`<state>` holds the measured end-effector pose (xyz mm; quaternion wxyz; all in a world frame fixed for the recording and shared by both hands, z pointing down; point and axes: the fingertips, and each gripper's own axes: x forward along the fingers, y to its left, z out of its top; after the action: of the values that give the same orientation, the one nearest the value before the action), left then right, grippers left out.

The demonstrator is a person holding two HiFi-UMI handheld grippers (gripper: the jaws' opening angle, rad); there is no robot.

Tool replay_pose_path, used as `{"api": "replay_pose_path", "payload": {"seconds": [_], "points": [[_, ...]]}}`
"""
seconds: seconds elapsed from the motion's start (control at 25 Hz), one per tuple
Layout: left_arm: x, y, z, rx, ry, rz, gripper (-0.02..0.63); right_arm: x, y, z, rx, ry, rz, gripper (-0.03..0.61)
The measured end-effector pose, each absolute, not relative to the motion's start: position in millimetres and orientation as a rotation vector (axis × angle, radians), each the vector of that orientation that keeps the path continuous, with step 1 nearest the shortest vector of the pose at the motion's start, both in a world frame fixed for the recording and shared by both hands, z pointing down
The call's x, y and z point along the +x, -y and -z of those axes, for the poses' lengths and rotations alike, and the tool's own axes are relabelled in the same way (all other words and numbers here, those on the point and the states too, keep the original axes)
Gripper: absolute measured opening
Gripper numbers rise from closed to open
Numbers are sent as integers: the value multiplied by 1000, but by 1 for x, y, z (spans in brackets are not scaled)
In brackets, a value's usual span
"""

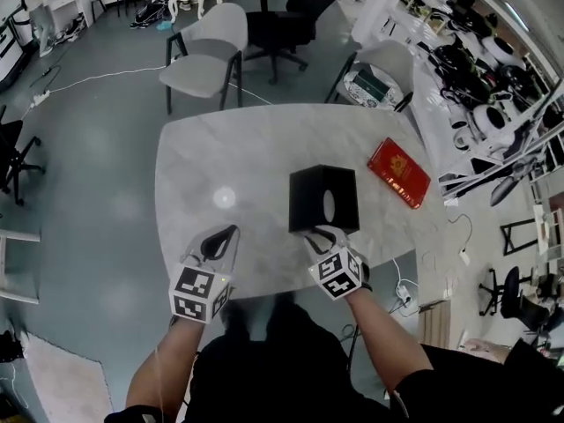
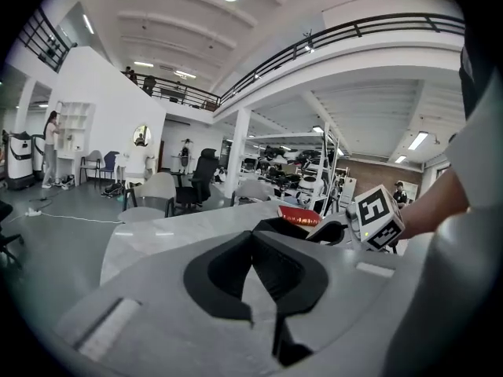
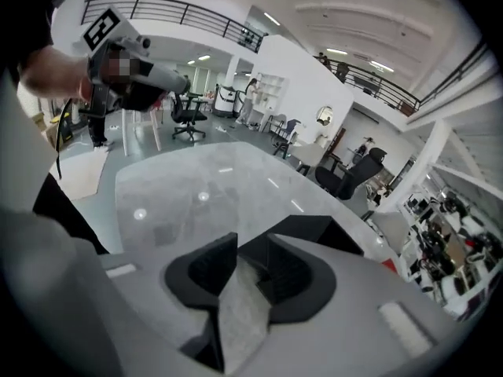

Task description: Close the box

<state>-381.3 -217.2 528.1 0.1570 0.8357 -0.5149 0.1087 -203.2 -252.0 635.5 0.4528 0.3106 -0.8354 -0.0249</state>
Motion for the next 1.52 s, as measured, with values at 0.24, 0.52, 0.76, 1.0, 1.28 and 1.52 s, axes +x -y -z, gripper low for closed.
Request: {"api": "replay_pose_path", "payload": {"seconds": [0.24, 0.52, 0.76, 1.0, 1.28, 1.52], "points": [[-390, 225, -539, 2382, 1441, -311, 9, -202, 268, -669, 673, 1901, 217, 157], [-390, 236, -542, 2359, 1453, -325, 9, -195, 288, -701, 576, 1796, 344, 195], [-396, 249, -536, 2336, 1474, -305, 9, -194, 298, -710, 562, 1764, 392, 225], [-398, 255, -542, 2316, 1482, -296, 9, -198, 301, -728, 495, 1709, 460, 233], [-399, 254, -552, 2289, 1483, -304, 9, -198, 302, -741, 452, 1681, 487, 242], [-400, 254, -558, 2283, 1477, -303, 9, -194, 306, -747, 430, 1622, 576, 239]]}}
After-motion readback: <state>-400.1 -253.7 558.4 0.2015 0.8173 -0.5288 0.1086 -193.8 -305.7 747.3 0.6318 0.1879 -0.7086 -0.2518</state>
